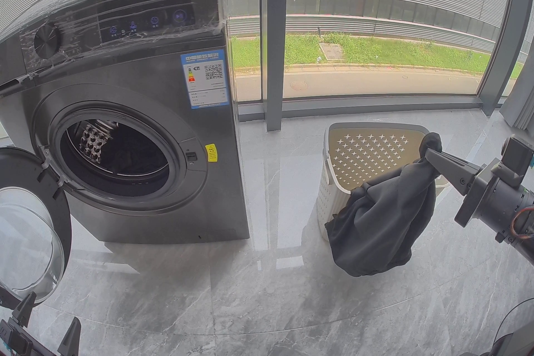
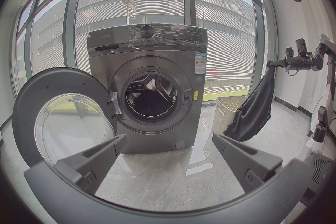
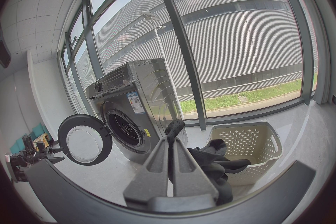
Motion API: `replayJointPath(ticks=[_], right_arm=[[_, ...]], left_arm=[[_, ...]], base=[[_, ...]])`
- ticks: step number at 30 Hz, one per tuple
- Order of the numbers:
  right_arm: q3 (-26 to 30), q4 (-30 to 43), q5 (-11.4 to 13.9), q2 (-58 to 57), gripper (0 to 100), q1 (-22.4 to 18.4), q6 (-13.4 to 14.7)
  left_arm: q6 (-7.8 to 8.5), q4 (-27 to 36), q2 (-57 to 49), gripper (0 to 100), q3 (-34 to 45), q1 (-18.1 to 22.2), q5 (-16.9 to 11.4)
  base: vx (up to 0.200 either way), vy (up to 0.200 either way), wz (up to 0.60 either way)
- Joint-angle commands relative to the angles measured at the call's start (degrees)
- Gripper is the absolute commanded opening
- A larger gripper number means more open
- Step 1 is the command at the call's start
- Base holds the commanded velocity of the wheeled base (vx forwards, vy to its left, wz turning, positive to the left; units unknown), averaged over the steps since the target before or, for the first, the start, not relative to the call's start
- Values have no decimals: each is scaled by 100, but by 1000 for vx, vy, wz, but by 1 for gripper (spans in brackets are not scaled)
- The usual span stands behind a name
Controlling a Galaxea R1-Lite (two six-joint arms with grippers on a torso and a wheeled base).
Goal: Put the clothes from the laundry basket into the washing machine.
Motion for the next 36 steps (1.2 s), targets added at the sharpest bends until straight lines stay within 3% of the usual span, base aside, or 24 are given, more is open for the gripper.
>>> replayJointPath(ticks=[1,9,12,21,29,36], right_arm=[[0,2,1,15,0,5,-1],[-9,2,54,24,0,5,-1],[-18,37,335,59,0,-3,35],[-132,29,590,244,0,-74,210],[-413,37,590,270,0,-109,430],[-141,99,599,279,0,-65,448]], left_arm=[[2,0,-96,100,92,-2,0],[2,0,-96,100,92,-2,0],[-7,0,-96,100,92,-2,0],[2,0,-96,100,92,-2,0],[11,0,-96,100,92,-2,0],[11,0,-96,100,92,-2,0]], base=[[0,200,0],[0,75,0],[-133,0,0],[-156,0,0],[0,0,0],[0,0,0]])
